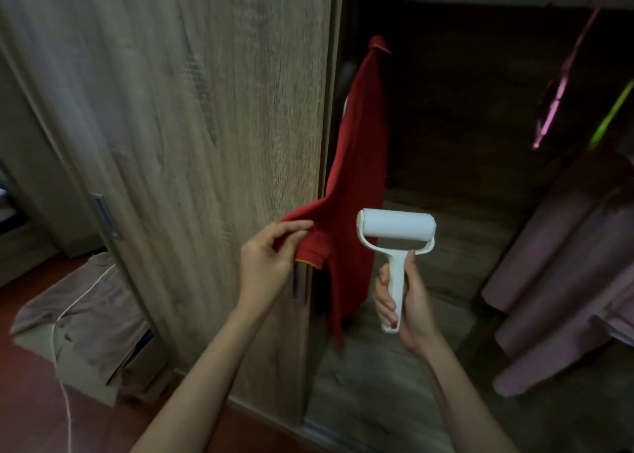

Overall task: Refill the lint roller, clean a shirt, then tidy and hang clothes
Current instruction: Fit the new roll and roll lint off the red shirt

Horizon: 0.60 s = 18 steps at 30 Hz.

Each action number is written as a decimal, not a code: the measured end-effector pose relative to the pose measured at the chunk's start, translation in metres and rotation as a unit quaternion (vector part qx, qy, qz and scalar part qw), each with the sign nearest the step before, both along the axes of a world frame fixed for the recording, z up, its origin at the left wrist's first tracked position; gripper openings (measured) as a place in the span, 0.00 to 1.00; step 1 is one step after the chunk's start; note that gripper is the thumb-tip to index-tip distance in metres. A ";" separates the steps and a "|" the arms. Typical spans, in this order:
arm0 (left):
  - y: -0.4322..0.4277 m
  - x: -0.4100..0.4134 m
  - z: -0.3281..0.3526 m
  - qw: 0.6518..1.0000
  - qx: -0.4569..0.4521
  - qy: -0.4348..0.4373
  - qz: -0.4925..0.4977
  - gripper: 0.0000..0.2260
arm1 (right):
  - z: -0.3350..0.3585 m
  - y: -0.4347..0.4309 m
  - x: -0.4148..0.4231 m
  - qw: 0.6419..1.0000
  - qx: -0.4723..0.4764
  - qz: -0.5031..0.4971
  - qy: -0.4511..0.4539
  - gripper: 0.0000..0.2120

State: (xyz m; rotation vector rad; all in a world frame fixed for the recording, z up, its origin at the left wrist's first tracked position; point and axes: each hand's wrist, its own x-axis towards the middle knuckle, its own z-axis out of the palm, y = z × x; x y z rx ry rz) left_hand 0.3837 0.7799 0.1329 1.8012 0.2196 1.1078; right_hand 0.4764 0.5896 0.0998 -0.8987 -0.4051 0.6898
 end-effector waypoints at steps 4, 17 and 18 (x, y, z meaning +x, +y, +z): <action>0.023 -0.035 0.042 0.994 0.062 -0.055 0.069 0.10 | 0.018 0.037 -0.006 0.997 0.033 0.076 0.001 0.23; 0.053 -0.084 0.103 0.999 -0.011 0.000 0.039 0.11 | 0.043 0.099 0.001 0.976 -0.052 0.159 -0.140 0.33; 0.052 -0.084 0.103 0.999 -0.019 0.005 0.038 0.11 | 0.054 0.100 0.003 0.976 -0.050 0.154 -0.148 0.33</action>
